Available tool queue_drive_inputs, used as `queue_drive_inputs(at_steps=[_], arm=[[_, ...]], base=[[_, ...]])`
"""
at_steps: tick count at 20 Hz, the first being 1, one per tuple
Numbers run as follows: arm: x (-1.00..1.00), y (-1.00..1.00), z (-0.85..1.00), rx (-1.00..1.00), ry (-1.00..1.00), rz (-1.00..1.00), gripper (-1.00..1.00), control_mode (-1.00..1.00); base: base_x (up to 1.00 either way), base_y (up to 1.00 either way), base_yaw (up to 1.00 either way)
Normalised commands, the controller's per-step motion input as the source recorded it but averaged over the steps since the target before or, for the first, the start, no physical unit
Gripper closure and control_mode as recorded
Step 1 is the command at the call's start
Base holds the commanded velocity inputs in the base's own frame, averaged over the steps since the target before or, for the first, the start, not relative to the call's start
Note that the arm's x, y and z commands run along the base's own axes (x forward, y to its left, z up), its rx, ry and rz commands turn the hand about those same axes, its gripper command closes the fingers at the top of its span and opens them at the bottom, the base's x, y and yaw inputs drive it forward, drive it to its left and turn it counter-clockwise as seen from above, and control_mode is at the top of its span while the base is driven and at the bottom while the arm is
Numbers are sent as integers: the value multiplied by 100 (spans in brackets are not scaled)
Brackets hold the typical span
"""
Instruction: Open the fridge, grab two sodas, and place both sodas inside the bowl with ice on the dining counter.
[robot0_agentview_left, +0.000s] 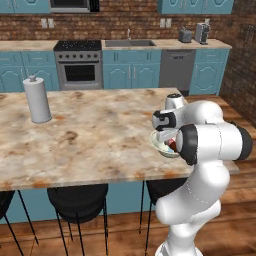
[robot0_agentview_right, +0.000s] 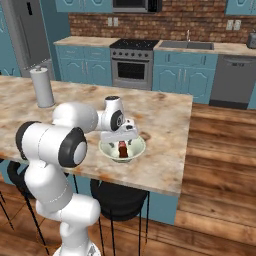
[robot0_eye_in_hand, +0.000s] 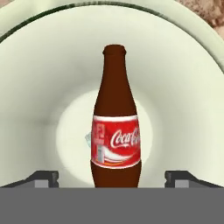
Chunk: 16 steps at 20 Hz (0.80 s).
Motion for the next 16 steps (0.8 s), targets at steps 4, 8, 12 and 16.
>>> queue_drive_inputs(at_steps=[4,8,12,16], arm=[[-19,0,38,0,-2,6,-100,-100],[-25,0,62,0,-2,6,-100,-100],[-18,10,63,2,0,5,-100,-100],[-10,49,57,3,9,1,-100,-100]], base=[[0,0,0],[0,0,0],[0,0,0],[0,0,0]])
